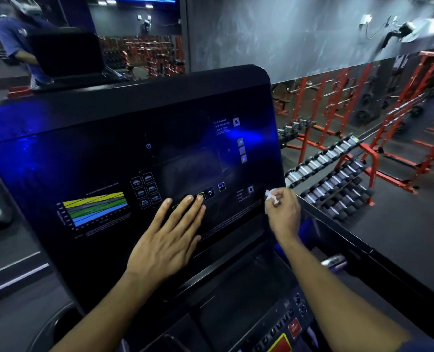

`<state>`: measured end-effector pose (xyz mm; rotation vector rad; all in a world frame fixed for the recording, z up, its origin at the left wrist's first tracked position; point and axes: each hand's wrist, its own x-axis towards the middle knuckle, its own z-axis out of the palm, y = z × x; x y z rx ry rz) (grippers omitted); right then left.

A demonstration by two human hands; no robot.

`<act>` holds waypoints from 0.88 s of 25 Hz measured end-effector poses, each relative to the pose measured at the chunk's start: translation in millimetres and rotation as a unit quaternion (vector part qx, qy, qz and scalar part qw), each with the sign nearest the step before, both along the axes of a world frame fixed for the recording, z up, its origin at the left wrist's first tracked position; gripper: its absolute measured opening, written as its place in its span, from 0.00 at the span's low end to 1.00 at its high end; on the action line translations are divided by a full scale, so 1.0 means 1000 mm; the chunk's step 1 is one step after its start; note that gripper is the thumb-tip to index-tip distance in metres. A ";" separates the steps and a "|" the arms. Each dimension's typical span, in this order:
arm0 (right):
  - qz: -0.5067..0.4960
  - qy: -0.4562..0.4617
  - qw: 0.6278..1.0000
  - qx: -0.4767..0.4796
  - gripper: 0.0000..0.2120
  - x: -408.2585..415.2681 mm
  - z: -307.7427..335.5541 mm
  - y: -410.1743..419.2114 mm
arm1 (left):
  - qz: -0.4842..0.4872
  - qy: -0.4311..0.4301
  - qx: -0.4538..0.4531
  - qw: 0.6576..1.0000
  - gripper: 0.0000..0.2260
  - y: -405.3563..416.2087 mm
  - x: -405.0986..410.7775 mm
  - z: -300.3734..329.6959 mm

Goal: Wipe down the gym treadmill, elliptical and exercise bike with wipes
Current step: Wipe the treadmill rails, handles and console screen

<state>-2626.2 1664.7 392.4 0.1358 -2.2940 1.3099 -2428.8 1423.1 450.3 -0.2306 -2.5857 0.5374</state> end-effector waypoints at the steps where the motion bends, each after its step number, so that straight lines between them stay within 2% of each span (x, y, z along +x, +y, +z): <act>1: 0.013 0.011 1.000 -0.003 0.08 0.016 -0.005 -0.007 | -0.001 -0.002 0.000 1.000 0.29 0.000 0.000 -0.001; 6: 0.167 0.054 0.984 0.020 0.08 0.095 -0.013 -0.055 | -0.002 0.006 0.001 1.000 0.29 0.001 0.001 -0.002; 8: 0.193 0.063 0.979 0.036 0.07 0.092 -0.003 -0.057 | -0.002 0.007 0.003 1.000 0.29 0.001 0.001 -0.002; 11: 0.104 0.071 0.992 0.024 0.06 0.028 0.020 -0.033 | -0.005 0.005 0.002 1.000 0.29 0.001 0.001 -0.001; 14: 0.004 0.020 1.000 0.018 0.05 -0.036 0.037 0.004 | -0.003 0.003 -0.004 1.000 0.29 0.000 0.002 -0.002; 17: -0.026 0.000 0.999 0.026 0.05 -0.040 0.036 0.007 | -0.001 0.006 -0.002 1.000 0.29 -0.001 0.001 -0.004; 19: -0.012 0.028 0.999 0.016 0.06 -0.013 0.039 -0.020 | 0.004 0.008 -0.003 1.000 0.29 0.000 0.001 -0.005; 22: 0.109 0.097 0.988 0.041 0.08 0.046 0.041 -0.064 | 0.005 0.004 -0.005 1.000 0.29 0.000 0.001 -0.004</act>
